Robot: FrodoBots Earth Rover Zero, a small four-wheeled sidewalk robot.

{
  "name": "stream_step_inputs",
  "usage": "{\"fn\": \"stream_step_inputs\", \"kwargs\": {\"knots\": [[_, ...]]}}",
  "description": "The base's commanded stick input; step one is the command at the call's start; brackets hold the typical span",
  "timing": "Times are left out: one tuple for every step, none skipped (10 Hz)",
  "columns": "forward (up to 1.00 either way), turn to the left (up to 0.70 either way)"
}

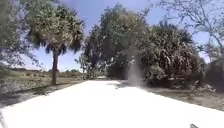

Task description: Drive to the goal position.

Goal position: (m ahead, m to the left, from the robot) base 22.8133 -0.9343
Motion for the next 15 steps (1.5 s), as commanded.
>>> {"fn": "stream_step_inputs", "kwargs": {"knots": [[0.7,0.14],[0.7,0.14],[0.7,0.14],[0.7,0.14],[0.7,0.14],[0.7,0.14],[0.7,0.09],[0.7,0.0],[0.7,0.0],[0.7,0.0],[0.7,0.0],[0.7,0.0],[0.7,0.0],[0.7,0.0],[0.7,0.0]]}}
